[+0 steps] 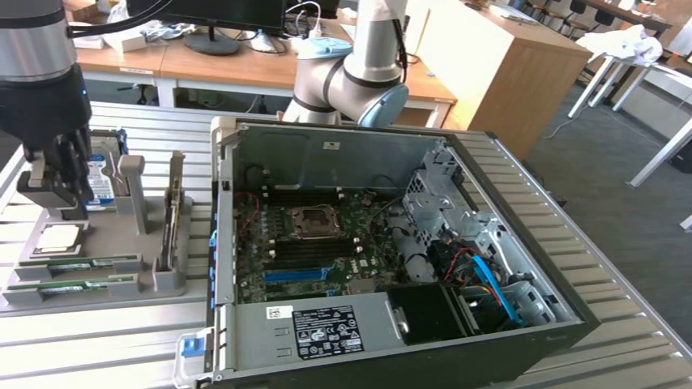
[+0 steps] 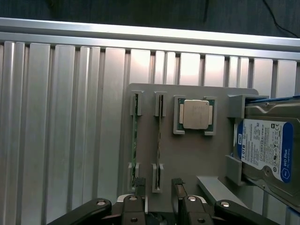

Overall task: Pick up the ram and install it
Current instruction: 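Pick up the ram and move it above insertion slot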

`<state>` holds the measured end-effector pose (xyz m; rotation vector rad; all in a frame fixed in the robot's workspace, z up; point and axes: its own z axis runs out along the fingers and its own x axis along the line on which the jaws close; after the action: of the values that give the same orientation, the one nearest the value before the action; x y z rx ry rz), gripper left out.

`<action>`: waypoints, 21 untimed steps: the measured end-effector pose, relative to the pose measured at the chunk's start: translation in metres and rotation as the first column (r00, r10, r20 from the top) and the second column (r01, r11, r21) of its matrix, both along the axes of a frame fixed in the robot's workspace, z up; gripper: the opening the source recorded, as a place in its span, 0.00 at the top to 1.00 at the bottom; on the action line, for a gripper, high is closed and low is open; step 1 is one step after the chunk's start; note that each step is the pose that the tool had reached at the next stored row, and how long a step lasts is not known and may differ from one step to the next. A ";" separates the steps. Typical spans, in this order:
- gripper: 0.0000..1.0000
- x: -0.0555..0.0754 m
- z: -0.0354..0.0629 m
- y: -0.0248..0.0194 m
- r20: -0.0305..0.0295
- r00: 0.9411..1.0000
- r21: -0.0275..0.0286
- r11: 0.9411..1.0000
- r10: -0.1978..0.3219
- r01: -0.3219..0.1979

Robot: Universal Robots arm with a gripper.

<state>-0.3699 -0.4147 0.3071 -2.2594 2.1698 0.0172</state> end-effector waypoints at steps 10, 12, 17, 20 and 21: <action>0.64 0.000 -0.0086 0.0000 0.000 1.000 0.000 1.000 0.000 0.000; 0.64 0.000 -0.0103 0.0000 0.000 1.000 0.000 1.000 0.000 0.000; 0.64 0.000 -0.0144 0.0000 0.000 1.000 0.000 1.000 0.000 0.000; 0.64 0.000 -0.0168 0.0000 0.000 1.000 0.000 1.000 0.000 0.000; 0.64 0.000 -0.0176 0.0000 0.000 1.000 0.000 1.000 0.000 0.000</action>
<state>-0.3700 -0.4147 0.2895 -2.2594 2.1698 0.0171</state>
